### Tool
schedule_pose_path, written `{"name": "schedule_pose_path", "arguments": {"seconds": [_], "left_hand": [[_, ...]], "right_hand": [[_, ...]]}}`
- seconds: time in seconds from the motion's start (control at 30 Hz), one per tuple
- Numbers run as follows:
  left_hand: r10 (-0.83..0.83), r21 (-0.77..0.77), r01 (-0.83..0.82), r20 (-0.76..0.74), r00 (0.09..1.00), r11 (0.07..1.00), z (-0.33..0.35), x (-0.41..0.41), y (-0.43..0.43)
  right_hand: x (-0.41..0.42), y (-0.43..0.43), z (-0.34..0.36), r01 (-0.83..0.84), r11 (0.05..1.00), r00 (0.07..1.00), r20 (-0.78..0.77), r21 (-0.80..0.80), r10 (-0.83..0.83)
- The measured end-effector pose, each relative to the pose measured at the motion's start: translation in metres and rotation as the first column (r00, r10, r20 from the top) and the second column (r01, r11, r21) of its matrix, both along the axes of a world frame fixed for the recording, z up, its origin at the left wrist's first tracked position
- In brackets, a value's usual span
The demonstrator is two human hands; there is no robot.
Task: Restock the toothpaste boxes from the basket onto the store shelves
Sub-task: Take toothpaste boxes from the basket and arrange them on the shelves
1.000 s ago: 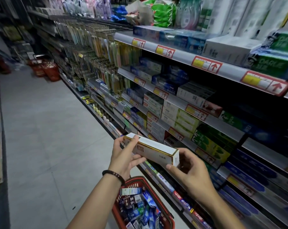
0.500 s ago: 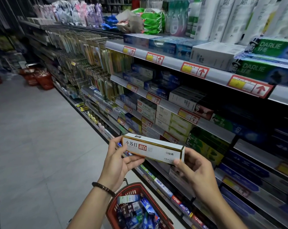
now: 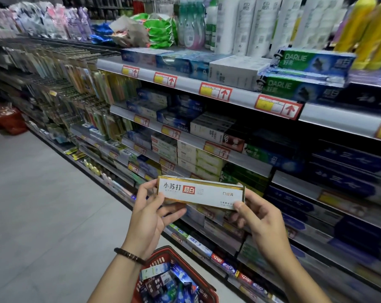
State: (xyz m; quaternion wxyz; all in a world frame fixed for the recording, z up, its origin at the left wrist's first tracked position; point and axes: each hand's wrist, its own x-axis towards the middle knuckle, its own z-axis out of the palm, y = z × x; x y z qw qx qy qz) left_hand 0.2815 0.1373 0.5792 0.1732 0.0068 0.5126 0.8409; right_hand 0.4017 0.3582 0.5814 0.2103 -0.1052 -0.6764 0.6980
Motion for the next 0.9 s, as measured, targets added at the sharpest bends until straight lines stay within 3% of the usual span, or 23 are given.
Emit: {"name": "schedule_pose_path", "arguments": {"seconds": [0.43,0.9], "left_hand": [[-0.225,-0.027,0.224,-0.037,0.974,0.974,0.005,0.027,0.055],[-0.415,-0.01,0.415,-0.026,0.909,0.91,0.012,0.077,0.071]], "right_hand": [[0.074,0.03,0.0,0.283,0.959,0.959,0.012,0.0,-0.283],[0.156,-0.007,0.002,0.574,0.816,0.818,0.016,-0.065,-0.574]]}}
